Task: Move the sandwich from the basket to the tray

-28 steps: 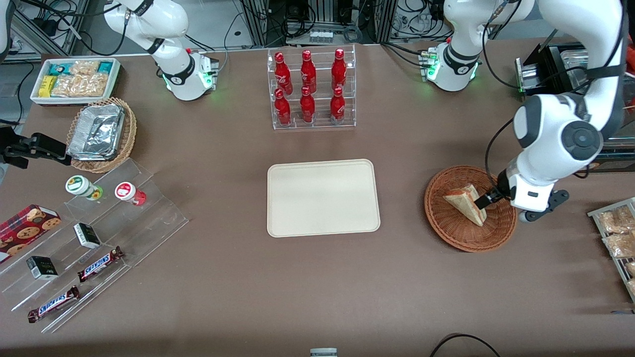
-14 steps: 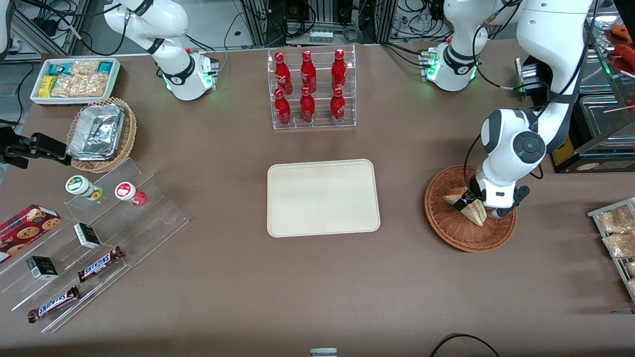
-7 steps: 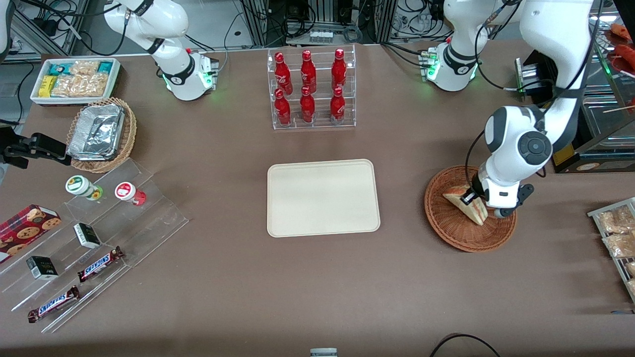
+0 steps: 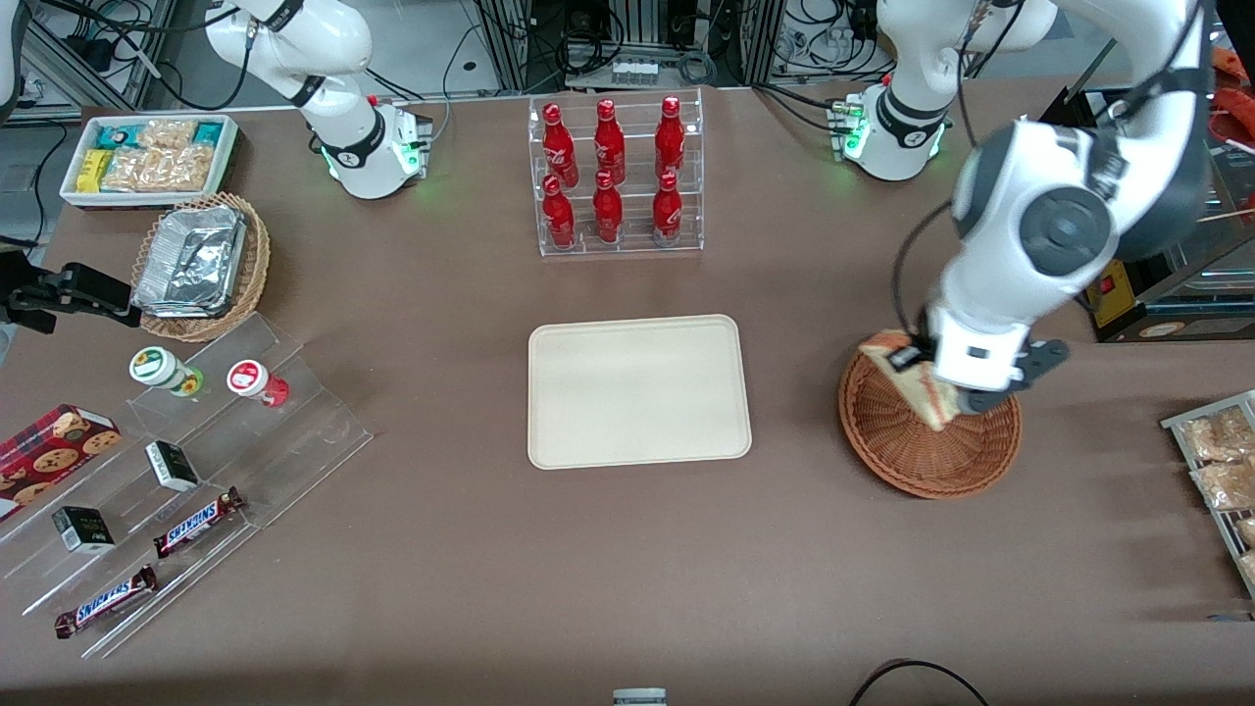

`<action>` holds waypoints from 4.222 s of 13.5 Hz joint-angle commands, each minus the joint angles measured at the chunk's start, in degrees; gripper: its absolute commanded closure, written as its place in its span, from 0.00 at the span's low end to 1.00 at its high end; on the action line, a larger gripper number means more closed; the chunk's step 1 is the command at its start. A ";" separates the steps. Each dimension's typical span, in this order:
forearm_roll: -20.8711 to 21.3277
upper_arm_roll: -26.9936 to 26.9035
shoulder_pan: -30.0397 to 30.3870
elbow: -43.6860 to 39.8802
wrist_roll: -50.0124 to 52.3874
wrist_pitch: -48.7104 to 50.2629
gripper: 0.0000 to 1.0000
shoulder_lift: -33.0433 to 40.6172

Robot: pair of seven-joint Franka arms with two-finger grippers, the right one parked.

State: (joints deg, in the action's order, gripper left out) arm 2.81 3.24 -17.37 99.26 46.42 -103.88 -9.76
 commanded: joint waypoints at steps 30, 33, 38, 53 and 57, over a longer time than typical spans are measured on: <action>-1.32 2.12 -24.99 -22.18 -2.92 -14.16 0.00 -35.51; -1.41 1.60 -24.47 -22.54 -2.65 -10.31 0.00 -32.44; -1.23 -0.50 -20.60 -22.36 0.42 0.32 0.00 -21.02; -1.32 -6.23 1.62 -17.80 -29.78 24.43 0.00 5.35; -1.76 -6.23 5.85 -13.23 -36.74 24.43 0.00 10.19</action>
State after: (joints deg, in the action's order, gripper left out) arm 1.31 -3.72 -13.13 81.52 12.38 -79.15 -3.56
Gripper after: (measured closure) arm 0.000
